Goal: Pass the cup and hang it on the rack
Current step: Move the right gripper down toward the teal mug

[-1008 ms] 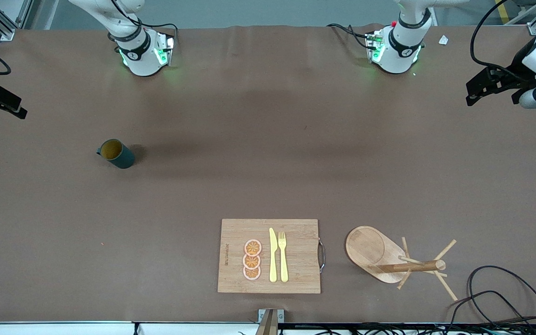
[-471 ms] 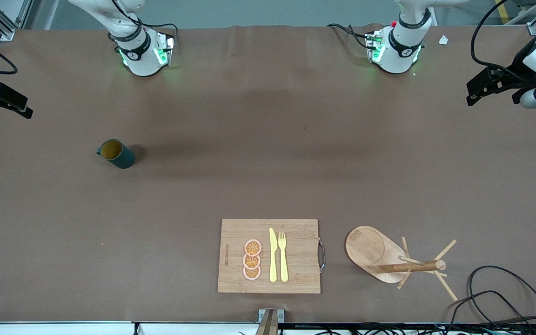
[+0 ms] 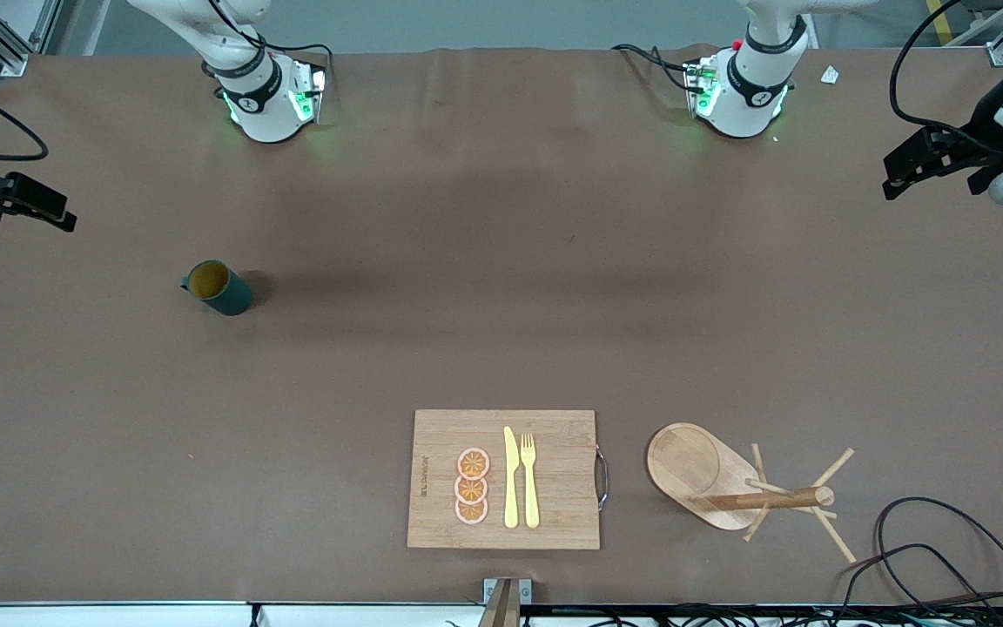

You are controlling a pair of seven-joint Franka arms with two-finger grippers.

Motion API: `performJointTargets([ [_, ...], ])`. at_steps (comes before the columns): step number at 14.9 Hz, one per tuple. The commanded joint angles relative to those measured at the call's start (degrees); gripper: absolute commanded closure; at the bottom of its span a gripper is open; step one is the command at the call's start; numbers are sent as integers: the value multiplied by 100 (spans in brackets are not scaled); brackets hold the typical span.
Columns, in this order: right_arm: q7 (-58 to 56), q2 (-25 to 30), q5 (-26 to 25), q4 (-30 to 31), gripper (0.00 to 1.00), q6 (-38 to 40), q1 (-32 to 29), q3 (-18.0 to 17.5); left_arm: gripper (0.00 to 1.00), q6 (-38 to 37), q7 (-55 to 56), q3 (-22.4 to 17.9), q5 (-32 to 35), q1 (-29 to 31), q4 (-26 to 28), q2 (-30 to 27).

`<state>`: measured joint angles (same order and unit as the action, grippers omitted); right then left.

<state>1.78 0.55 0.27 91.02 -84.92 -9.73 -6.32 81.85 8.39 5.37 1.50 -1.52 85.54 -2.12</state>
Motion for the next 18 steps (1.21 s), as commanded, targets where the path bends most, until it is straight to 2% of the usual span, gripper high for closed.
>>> performJointTargets([
  [1, -37, 68, 61, 590, 0, -409, 15, -1, 0, -64, -110, 7, 96, 12, -64, -43],
  [7, 42, 190, 96, 1882, 0, -1648, 244, -18, 0, -37, -110, 16, 52, 3, -55, -25],
  [11, 42, 498, 228, 2989, 0, -2817, 253, -18, 0, -46, -101, 16, 53, 3, -55, -25],
  [16, 42, 578, 254, 3939, 0, -3916, 287, -18, 0, -46, -101, 7, 70, 3, -55, -25],
  [18, 42, 560, 254, 4133, 0, -4207, 384, -18, 0, -46, -92, 7, 78, 3, -55, -25],
])
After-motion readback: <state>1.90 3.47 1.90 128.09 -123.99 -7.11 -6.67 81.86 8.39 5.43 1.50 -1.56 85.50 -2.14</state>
